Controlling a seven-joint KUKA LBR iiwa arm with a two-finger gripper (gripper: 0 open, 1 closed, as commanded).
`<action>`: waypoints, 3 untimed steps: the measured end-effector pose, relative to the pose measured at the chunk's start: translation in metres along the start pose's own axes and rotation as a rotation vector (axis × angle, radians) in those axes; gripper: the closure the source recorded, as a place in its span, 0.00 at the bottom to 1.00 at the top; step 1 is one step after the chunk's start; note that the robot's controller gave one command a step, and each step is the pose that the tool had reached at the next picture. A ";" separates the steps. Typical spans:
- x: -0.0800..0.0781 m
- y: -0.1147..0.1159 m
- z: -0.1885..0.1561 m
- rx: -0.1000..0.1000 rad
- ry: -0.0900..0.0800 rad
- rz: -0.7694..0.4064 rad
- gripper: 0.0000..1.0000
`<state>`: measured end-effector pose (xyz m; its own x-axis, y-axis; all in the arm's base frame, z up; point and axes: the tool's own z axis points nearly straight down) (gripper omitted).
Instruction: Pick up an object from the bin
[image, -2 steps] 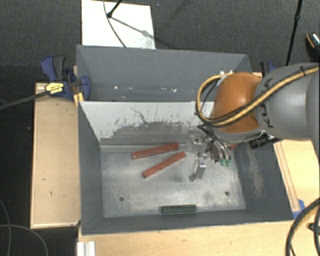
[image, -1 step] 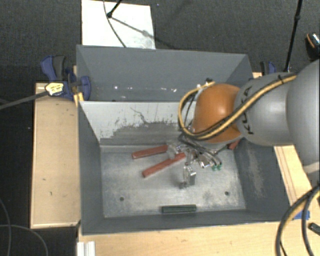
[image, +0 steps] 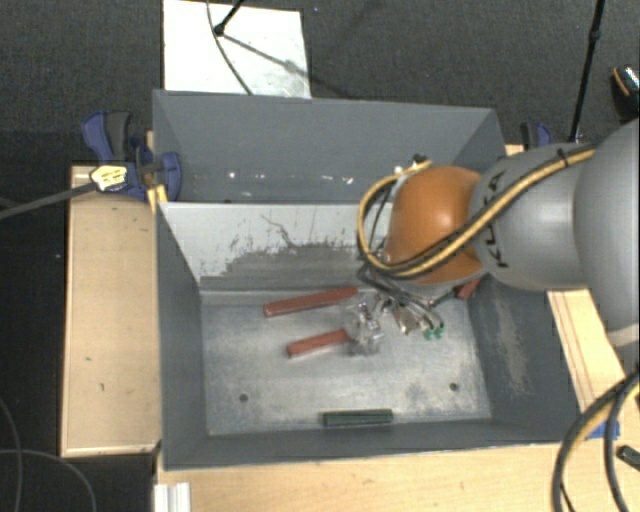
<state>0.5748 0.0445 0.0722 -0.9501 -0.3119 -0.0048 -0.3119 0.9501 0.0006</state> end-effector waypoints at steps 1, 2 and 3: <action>0.001 0.000 0.001 0.000 0.003 0.001 0.00; 0.000 0.000 0.000 0.000 0.001 0.002 1.00; 0.001 0.000 -0.153 0.003 -0.007 -0.009 1.00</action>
Offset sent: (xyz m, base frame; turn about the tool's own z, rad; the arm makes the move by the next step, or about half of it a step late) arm 0.0000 0.0000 0.0000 0.0000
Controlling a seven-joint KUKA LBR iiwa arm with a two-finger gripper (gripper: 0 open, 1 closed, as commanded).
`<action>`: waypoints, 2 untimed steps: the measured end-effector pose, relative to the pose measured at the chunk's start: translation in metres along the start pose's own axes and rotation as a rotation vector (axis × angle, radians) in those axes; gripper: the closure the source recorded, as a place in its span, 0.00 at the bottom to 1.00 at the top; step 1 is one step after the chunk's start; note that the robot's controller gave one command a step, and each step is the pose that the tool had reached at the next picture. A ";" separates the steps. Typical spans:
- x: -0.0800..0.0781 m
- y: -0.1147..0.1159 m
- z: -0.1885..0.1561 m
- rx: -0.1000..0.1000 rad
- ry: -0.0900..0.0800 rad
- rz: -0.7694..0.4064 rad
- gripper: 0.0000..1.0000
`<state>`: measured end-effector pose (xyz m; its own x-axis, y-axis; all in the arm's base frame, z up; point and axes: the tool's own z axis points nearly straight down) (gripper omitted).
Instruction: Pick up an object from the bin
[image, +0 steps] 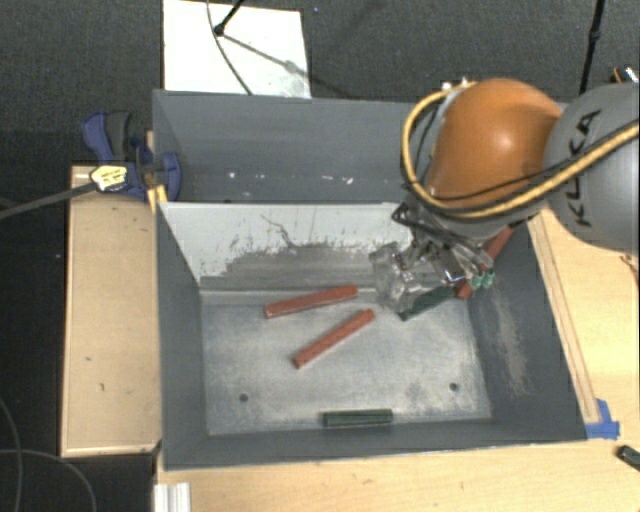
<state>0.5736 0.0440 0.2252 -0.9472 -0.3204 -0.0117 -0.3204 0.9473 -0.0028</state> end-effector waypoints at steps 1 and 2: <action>0.002 0.000 0.005 -0.003 0.008 0.001 0.00; -0.002 0.026 0.137 -0.007 0.012 -0.491 0.00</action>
Offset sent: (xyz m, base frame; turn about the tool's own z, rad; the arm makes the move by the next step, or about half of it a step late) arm 0.0000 0.0000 0.0000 0.0000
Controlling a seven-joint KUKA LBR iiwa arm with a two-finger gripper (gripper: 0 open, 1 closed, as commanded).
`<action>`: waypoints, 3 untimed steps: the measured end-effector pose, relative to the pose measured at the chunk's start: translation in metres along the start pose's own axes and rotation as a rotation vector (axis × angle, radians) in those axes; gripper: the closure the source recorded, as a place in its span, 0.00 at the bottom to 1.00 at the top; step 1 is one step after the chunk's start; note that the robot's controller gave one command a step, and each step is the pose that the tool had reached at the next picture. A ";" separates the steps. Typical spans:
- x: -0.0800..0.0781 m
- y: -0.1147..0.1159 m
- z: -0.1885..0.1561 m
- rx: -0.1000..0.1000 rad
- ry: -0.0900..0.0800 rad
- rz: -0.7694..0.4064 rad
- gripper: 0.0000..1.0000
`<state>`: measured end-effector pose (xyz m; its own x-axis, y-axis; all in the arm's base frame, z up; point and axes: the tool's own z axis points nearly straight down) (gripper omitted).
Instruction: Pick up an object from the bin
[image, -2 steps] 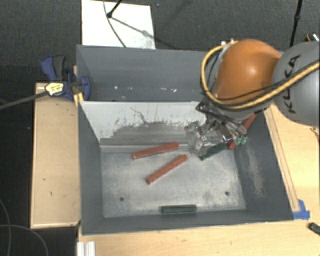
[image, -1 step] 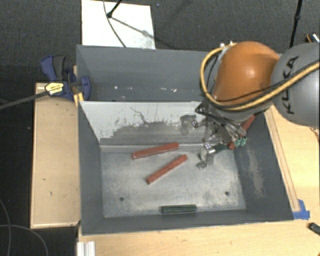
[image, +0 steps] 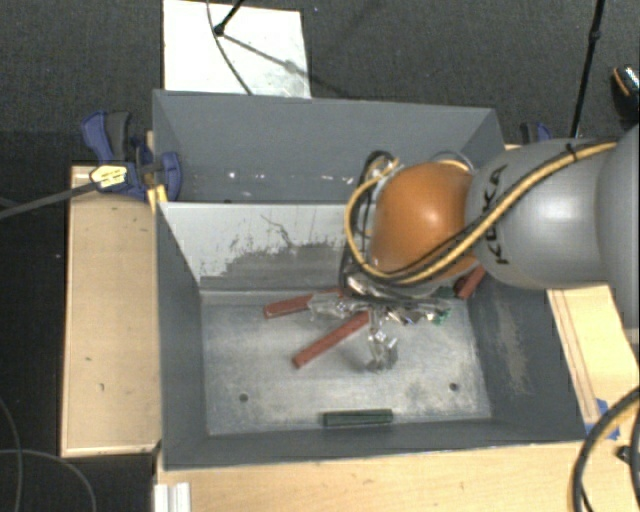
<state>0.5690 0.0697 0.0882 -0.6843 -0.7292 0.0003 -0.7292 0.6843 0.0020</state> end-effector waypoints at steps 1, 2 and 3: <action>-0.022 -0.007 0.018 0.004 -0.005 -0.185 0.00; -0.022 -0.007 0.017 0.004 -0.005 -0.180 1.00; -0.017 0.011 -0.137 0.009 -0.009 -0.202 1.00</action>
Offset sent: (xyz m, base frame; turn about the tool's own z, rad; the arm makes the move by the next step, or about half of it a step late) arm 0.0188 0.0104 -0.0182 -0.1874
